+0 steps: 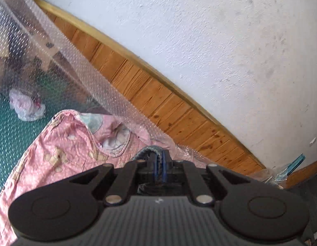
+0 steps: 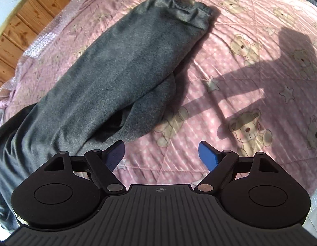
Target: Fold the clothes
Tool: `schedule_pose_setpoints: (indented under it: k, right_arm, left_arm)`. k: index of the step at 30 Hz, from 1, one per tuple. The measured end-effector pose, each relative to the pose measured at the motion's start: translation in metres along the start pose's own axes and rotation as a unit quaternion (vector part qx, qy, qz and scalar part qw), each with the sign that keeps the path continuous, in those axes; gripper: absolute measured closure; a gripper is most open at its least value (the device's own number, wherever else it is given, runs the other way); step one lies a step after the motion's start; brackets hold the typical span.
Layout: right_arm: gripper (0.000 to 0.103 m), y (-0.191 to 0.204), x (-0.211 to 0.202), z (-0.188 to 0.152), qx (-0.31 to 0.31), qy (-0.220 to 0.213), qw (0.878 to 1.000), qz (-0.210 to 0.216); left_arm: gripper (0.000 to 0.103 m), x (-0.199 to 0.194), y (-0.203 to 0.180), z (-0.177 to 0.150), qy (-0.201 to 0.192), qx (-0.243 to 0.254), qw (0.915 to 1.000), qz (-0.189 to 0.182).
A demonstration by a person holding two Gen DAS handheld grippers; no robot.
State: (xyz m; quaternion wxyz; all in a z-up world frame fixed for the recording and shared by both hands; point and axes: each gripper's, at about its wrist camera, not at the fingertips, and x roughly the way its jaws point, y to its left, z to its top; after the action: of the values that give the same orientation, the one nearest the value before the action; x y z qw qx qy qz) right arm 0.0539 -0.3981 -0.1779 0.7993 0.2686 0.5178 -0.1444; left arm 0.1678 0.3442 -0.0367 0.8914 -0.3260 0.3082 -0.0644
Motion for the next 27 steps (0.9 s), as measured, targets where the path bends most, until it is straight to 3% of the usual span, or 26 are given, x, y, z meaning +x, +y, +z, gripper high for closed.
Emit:
schedule_pose_setpoints:
  k: [6,8,10,11,12,15,17,19,21,22,23,24,25,27]
  right_arm:
    - [0.021,0.000,0.012,0.040,-0.010,-0.037,0.999,0.006]
    - [0.020,0.000,0.015,0.062,-0.031,-0.059,0.998,-0.012]
    - [0.019,0.000,0.022,0.088,-0.058,-0.079,0.995,-0.036]
    - [0.019,-0.001,0.026,0.102,-0.073,-0.087,0.992,-0.049]
    - [0.018,-0.002,0.031,0.117,-0.087,-0.093,0.990,-0.060]
    - [0.016,-0.009,0.055,0.151,-0.121,-0.087,0.985,-0.087]
    - [0.016,-0.014,0.072,0.171,-0.138,-0.078,0.982,-0.107]
    - [0.017,-0.024,0.083,0.178,-0.114,-0.065,0.984,-0.124]
    - [0.022,-0.034,0.087,0.175,-0.081,-0.060,0.989,-0.113]
    - [0.040,-0.036,0.087,0.172,-0.073,-0.061,0.990,-0.100]
    - [0.065,-0.036,0.087,0.168,-0.068,-0.064,0.992,-0.088]
    - [0.076,-0.032,0.084,0.163,-0.079,-0.074,0.991,-0.083]
    - [0.101,-0.025,0.080,0.159,-0.096,-0.080,0.989,-0.084]
    - [0.101,-0.015,0.067,0.154,-0.112,-0.100,0.986,-0.073]
  left_arm:
    - [0.098,0.014,0.041,-0.020,0.012,-0.058,0.9974,0.041]
    - [0.095,0.020,0.052,-0.019,0.024,-0.064,0.9943,0.082]
    - [0.085,0.027,0.062,-0.019,0.035,-0.069,0.9893,0.123]
    - [0.068,0.030,0.068,-0.018,0.041,-0.072,0.9862,0.143]
    - [0.058,0.036,0.071,-0.023,0.069,-0.064,0.9829,0.158]
    - [0.057,0.036,0.075,-0.049,0.105,-0.044,0.9752,0.189]
    - [0.054,0.023,0.080,-0.072,0.113,-0.057,0.9718,0.199]
    - [0.052,0.006,0.086,-0.095,0.118,-0.080,0.9676,0.208]
    - [0.052,-0.012,0.089,-0.114,0.120,-0.103,0.9637,0.215]
    - [0.051,-0.023,0.091,-0.128,0.123,-0.119,0.9611,0.216]
    - [0.050,-0.031,0.092,-0.140,0.129,-0.134,0.9592,0.213]
    - [0.050,-0.038,0.093,-0.150,0.134,-0.145,0.9567,0.214]
    - [0.050,-0.044,0.092,-0.160,0.136,-0.155,0.9539,0.219]
    - [0.046,-0.050,0.093,-0.173,0.129,-0.163,0.9526,0.222]
